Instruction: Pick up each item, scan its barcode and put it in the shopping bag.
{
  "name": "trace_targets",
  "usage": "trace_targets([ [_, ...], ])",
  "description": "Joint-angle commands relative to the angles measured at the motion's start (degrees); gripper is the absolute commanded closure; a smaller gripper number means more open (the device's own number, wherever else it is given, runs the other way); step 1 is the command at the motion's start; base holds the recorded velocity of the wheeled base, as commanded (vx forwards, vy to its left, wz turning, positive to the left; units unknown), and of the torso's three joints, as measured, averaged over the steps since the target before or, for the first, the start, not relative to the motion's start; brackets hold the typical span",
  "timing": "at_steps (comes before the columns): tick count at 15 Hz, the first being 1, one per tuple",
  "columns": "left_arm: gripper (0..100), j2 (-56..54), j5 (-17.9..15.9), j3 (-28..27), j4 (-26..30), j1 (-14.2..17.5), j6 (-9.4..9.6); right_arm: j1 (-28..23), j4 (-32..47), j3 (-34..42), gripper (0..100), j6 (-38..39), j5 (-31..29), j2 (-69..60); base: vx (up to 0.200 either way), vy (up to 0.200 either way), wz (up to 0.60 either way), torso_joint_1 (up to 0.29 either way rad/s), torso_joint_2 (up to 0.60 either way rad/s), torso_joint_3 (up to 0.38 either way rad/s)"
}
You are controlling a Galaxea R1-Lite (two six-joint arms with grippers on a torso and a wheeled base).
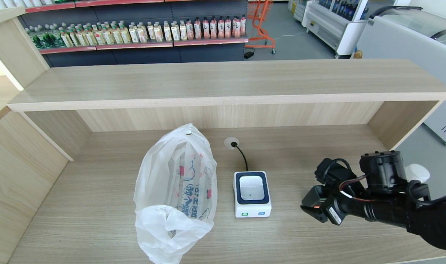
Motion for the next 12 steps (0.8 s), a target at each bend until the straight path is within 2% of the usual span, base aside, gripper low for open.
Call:
trace_targets([
  [1,0,0.1,0.0,0.0,0.0,0.0,-0.01,0.9,-0.1,-0.4,0,0.0,0.1,1.9,0.000,0.000,0.00,0.000,0.00,0.000],
  [6,0,0.1,0.0,0.0,0.0,0.0,-0.01,1.4,-0.6,-3.3,0,0.2,0.4,3.6,0.000,0.000,0.00,0.000,0.00,0.000],
  [7,0,0.0,0.0,0.0,0.0,0.0,-0.01,1.5,-0.6,-4.1,100,0.2,0.8,4.3,0.000,0.000,0.00,0.000,0.00,0.000],
  [12,0,0.1,0.0,0.0,0.0,0.0,-0.01,2.5,-1.6,-3.0,100,0.0,0.8,4.0,0.000,0.000,0.00,0.000,0.00,0.000],
])
